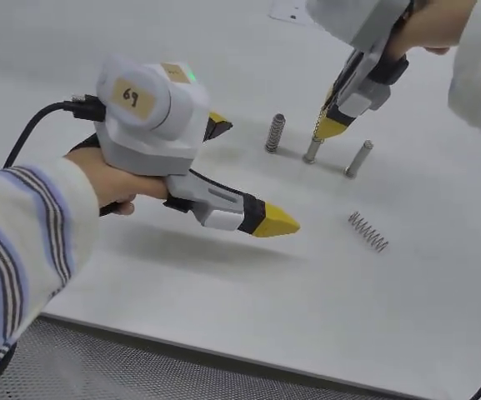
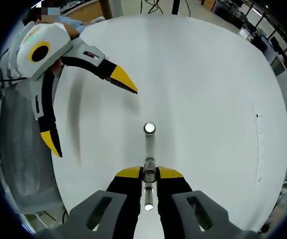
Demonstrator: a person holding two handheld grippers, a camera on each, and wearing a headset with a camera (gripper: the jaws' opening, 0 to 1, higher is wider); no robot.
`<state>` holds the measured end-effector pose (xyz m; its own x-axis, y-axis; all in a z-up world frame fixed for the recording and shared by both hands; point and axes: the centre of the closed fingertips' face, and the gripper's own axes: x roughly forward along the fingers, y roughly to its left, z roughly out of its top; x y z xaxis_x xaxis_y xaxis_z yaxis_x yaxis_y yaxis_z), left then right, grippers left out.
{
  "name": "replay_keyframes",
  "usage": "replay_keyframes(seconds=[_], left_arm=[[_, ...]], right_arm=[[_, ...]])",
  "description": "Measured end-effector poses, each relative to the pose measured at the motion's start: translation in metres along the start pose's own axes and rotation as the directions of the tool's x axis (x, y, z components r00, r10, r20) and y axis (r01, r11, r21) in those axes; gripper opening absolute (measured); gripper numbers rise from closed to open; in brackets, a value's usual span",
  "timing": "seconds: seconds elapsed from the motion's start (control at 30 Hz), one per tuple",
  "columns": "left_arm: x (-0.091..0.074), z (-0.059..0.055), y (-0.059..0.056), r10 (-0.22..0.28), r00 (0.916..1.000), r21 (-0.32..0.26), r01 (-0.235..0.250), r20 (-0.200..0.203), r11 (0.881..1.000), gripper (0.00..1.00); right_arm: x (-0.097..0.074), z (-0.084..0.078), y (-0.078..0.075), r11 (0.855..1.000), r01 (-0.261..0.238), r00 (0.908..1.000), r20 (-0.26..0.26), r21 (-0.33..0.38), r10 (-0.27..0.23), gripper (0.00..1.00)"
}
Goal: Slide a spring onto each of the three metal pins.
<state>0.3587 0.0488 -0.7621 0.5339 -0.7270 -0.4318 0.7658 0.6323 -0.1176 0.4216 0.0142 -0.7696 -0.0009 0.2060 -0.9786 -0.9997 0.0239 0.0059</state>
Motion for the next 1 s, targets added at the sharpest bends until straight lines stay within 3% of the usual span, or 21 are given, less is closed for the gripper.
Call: replay_keyframes(seconds=[0.2, 1.0], left_arm=[[-0.001, -0.001, 0.002, 0.007, 1.0, 0.003, -0.007, -0.005, 1.0, 0.98], [-0.005, -0.007, 0.005, 0.016, 0.9994, -0.005, -0.016, -0.029, 1.0, 0.98]], right_arm=[[0.008, -0.003, 0.002, 0.999, -0.004, 1.0, -0.003, -0.034, 0.004, 0.08], [0.023, -0.01, -0.008, 1.0, 0.003, 0.9997, -0.022, -0.031, -0.004, 0.09]])
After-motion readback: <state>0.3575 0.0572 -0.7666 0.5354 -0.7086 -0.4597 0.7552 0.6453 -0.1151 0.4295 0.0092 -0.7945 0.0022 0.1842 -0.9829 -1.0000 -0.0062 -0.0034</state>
